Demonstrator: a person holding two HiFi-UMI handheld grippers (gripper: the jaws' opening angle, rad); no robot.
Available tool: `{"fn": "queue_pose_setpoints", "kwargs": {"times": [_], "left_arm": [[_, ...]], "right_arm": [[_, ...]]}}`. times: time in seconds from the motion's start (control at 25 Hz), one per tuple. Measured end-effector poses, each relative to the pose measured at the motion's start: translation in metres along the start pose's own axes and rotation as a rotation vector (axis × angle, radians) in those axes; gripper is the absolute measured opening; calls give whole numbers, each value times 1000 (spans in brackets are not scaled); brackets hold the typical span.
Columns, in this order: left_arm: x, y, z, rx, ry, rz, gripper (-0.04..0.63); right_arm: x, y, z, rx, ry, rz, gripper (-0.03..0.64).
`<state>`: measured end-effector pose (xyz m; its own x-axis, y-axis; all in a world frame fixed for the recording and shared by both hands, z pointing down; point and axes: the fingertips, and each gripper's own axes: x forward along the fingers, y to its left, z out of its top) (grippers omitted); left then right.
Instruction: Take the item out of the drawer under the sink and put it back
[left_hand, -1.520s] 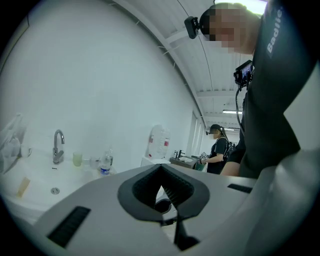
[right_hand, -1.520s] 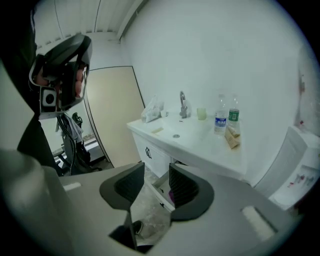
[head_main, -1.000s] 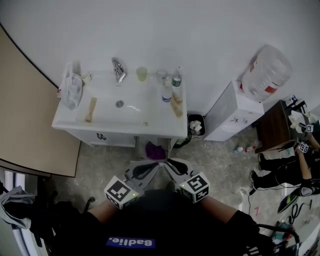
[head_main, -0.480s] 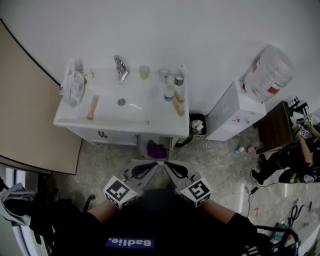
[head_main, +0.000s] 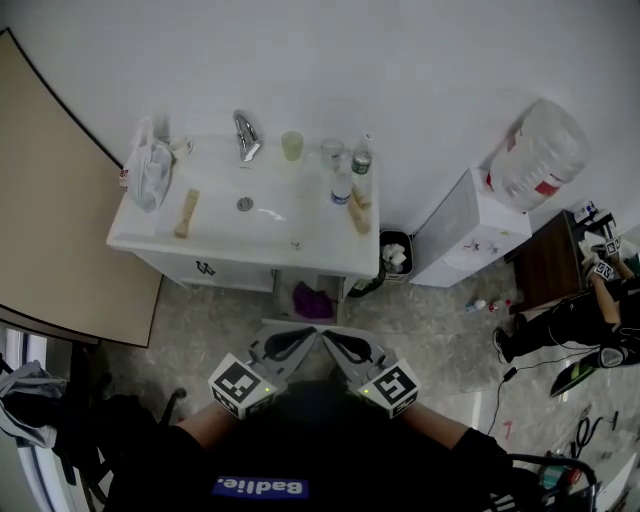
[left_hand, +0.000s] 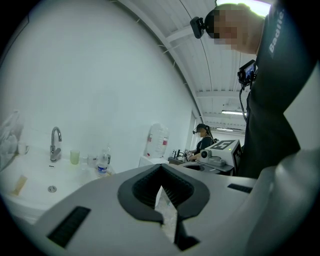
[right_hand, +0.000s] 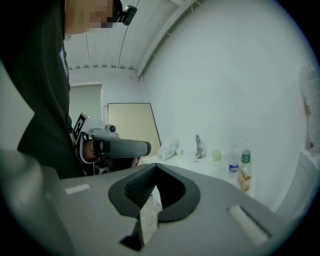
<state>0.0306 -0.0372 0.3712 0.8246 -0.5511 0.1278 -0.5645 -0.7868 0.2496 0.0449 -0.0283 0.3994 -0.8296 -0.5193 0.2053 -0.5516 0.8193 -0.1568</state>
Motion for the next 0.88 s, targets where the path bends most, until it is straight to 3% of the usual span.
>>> {"fn": "queue_pose_setpoints", "kwargs": {"times": [0.88], "left_arm": [[-13, 1, -2, -8, -5, -3, 5]], "right_arm": [[4, 7, -4, -10, 7, -19, 2]]}}
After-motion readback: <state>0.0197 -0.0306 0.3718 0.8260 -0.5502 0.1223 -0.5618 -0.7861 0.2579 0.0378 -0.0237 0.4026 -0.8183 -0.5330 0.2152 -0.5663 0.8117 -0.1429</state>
